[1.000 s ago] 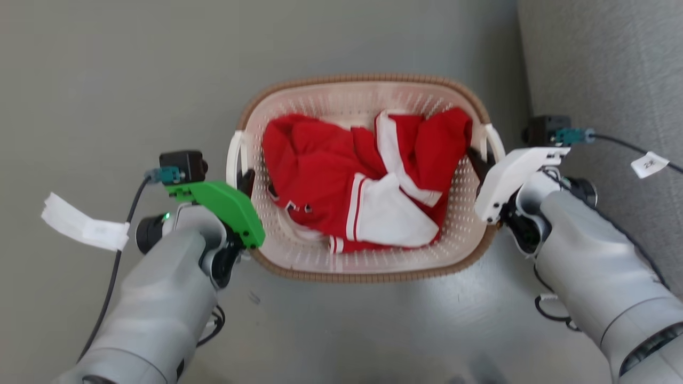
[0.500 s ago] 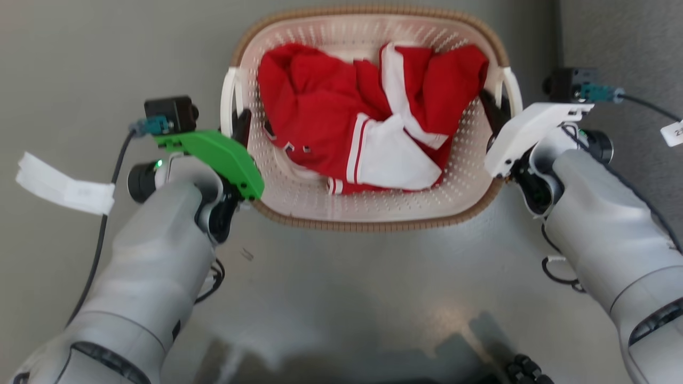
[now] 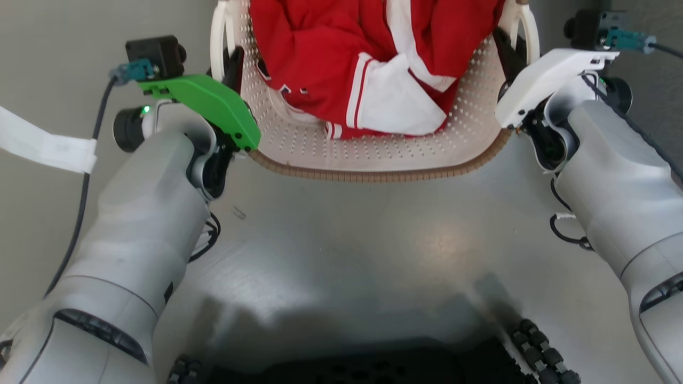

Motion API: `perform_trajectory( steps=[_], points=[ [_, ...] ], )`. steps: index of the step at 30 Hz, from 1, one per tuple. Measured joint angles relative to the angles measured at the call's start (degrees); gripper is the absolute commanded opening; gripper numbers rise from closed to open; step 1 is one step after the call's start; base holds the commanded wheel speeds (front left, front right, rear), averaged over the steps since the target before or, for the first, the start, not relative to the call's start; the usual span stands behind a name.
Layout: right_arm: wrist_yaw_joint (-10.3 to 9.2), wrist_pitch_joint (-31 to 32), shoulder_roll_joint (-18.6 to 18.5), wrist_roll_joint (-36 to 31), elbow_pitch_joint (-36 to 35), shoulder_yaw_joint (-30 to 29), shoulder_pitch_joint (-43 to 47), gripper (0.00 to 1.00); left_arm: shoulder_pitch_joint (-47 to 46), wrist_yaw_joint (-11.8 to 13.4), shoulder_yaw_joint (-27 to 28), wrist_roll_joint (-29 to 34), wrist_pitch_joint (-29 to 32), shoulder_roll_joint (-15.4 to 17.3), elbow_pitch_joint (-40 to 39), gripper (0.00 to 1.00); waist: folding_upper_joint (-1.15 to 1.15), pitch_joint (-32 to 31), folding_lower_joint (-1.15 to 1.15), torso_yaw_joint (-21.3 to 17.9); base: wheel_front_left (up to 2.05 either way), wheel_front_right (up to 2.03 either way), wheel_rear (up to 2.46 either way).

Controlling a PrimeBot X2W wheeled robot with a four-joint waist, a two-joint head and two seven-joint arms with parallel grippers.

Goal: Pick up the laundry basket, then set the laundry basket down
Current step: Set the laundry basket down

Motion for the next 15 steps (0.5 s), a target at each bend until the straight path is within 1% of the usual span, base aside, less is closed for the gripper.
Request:
perform_trajectory(
  steps=[7,15],
  points=[
    [0.0,-1.0,-0.1,0.0,0.2,0.0,-1.1,0.0,-1.5,0.0,-0.5,0.0,-0.5,0.0,0.1,0.0,0.0,4.1,0.0,0.1,0.0,0.0,0.0],
    [0.09,-1.9,-0.1,0.0,0.5,-0.2,-2.6,0.0,-3.1,-0.1,-0.5,0.0,-1.4,0.0,0.3,0.0,0.0,6.6,0.0,0.2,0.0,0.0,0.0]
  ],
)
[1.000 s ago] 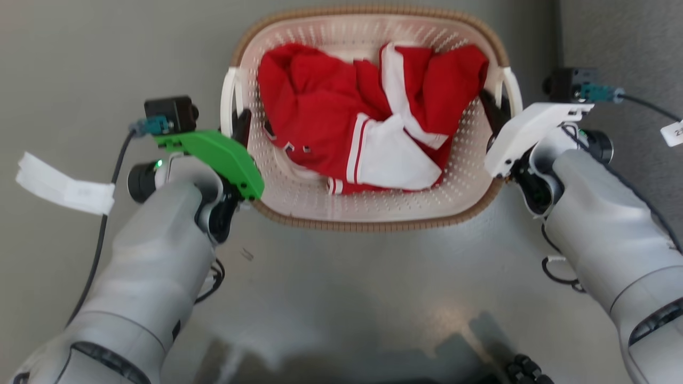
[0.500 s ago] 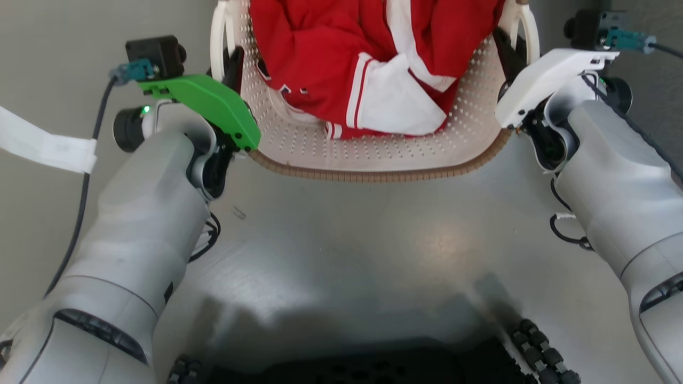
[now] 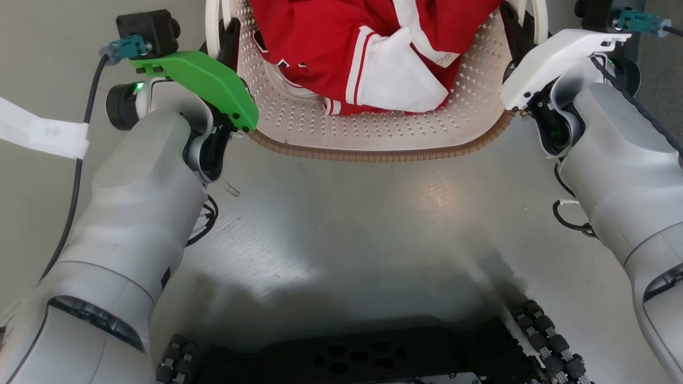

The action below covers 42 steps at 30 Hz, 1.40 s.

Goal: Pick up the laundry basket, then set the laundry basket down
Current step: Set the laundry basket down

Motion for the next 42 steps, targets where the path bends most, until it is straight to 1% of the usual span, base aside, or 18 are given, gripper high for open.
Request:
perform_trajectory(
  steps=[4,13,14,15,16,17,18,28,36,39,42],
  points=[
    [0.31,-0.4,0.0,0.0,0.3,0.0,-0.1,0.0,-0.1,-0.1,-0.1,0.0,-0.2,0.0,0.1,0.0,0.0,0.5,0.0,0.1,0.0,0.0,0.0],
    [0.32,-0.9,0.0,0.0,0.9,0.1,-0.5,0.0,-0.3,-0.5,-0.2,0.0,-0.4,0.0,0.1,0.0,0.0,1.0,0.0,0.2,0.0,0.0,0.0],
    [0.32,-0.9,0.0,0.0,1.0,0.1,-0.5,0.04,-0.3,-0.5,-0.3,0.0,-0.4,0.0,0.2,0.0,0.0,1.0,0.0,0.2,0.0,0.0,0.0],
    [0.32,-0.9,0.1,0.0,1.1,0.1,-0.5,0.27,-0.3,-0.5,-0.3,0.0,-0.4,0.0,0.3,0.29,0.0,1.0,-0.01,0.2,0.0,0.0,0.0],
    [0.32,-0.9,0.1,0.0,1.1,0.1,-0.5,0.82,-0.3,-0.6,-0.3,0.0,-0.4,0.0,0.4,0.72,0.0,1.0,0.0,0.2,0.0,0.0,0.0],
    [0.33,-0.9,0.1,0.0,1.3,0.0,-0.6,1.0,-0.3,-0.7,-0.3,0.0,-0.6,0.0,0.4,1.0,0.0,1.0,0.0,0.2,0.0,0.0,0.0],
    [0.34,-1.0,0.1,0.0,1.5,-0.1,-0.6,1.0,-0.3,-1.0,-0.3,0.0,-0.8,0.0,0.4,1.0,0.0,1.0,-0.01,0.2,0.0,0.0,0.0],
    [0.34,-1.4,0.3,0.0,2.3,-0.2,-0.6,1.0,-0.6,-1.1,-0.6,0.0,-0.8,0.0,1.5,1.0,0.0,0.7,0.0,0.1,0.0,0.0,0.0],
    [0.34,-1.5,0.8,0.0,2.9,-0.2,-0.5,1.0,-0.6,-1.6,-1.2,0.1,-0.8,0.0,2.0,1.0,0.0,-1.1,-0.01,0.0,0.0,0.0,0.0],
    [0.35,-1.5,0.8,0.0,3.4,-0.5,-0.4,1.0,-0.6,-1.6,-1.6,1.6,-0.9,0.0,2.2,1.0,0.0,-2.1,-0.01,0.0,0.0,0.0,0.0],
    [0.35,-1.5,0.7,0.4,3.3,-2.3,-0.1,1.0,-0.3,-1.7,-2.6,4.3,-0.9,0.0,2.0,1.0,0.0,-3.4,0.0,0.0,0.0,0.0,0.0]
  ],
)
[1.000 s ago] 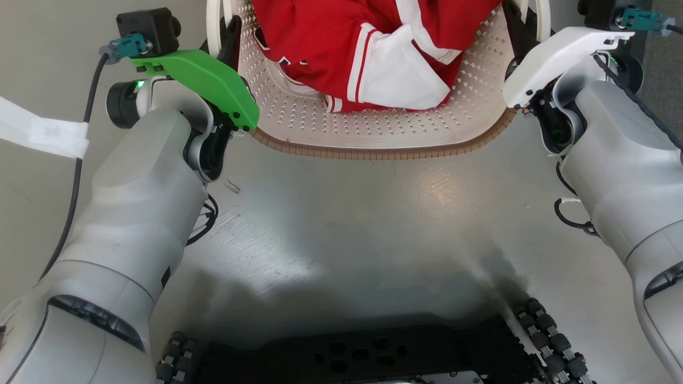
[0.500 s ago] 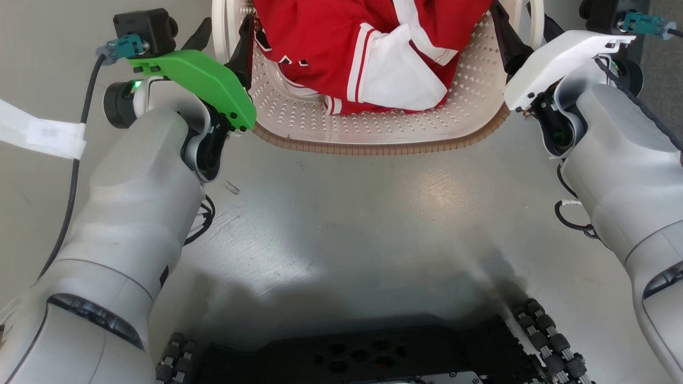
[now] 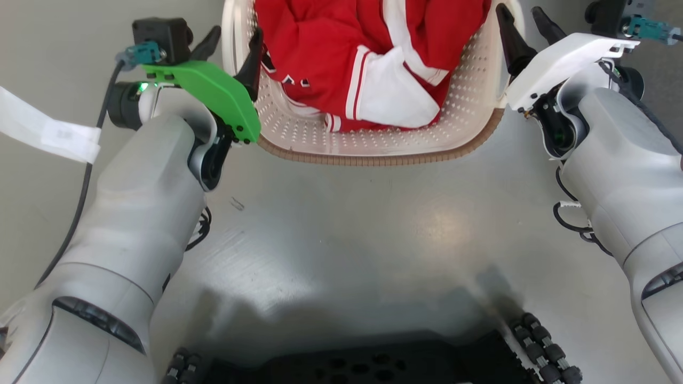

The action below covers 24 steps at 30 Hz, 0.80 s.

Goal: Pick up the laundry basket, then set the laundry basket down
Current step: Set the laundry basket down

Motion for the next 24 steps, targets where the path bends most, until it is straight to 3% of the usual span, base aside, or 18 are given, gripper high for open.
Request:
perform_trajectory(
  steps=[12,24],
  points=[
    [0.0,0.0,-0.9,-1.3,-5.1,-3.3,4.7,1.0,4.6,-0.1,2.8,2.8,0.0,1.6,-1.3,1.0,0.0,-7.1,0.0,-0.1,0.0,0.0,0.0],
    [0.0,-0.1,-1.1,-4.8,-10.5,-5.9,10.8,1.0,9.5,-0.4,9.5,6.7,0.0,4.4,-7.7,1.0,0.0,-15.6,-0.01,-0.4,0.0,0.0,0.0]
  ],
)
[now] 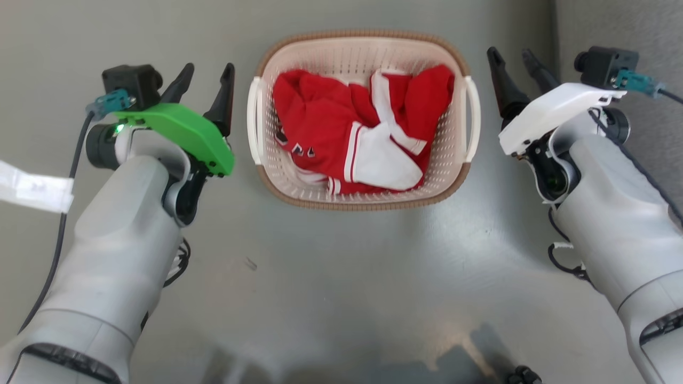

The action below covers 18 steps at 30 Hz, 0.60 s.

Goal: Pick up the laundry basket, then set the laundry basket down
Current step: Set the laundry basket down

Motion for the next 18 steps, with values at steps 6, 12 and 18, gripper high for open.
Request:
perform_trajectory(
  steps=[6,12,18],
  points=[
    [-0.02,0.0,0.2,-2.3,-3.2,-2.5,3.5,1.0,4.6,0.2,4.3,3.2,0.0,1.8,-4.5,1.0,0.0,-5.1,0.0,-0.4,0.0,0.0,0.0],
    [-0.18,0.0,-0.7,-3.7,-6.0,-5.4,7.3,1.0,9.3,0.6,7.8,5.7,0.0,2.4,-8.4,1.0,0.0,-9.5,0.0,-0.7,0.0,0.0,0.0],
    [-0.65,0.0,-0.6,-5.9,-9.7,-7.9,12.0,1.0,14.4,2.1,12.1,9.1,0.0,2.5,-13.5,1.0,0.0,-14.6,0.0,-0.5,0.0,0.0,0.0]
  ],
)
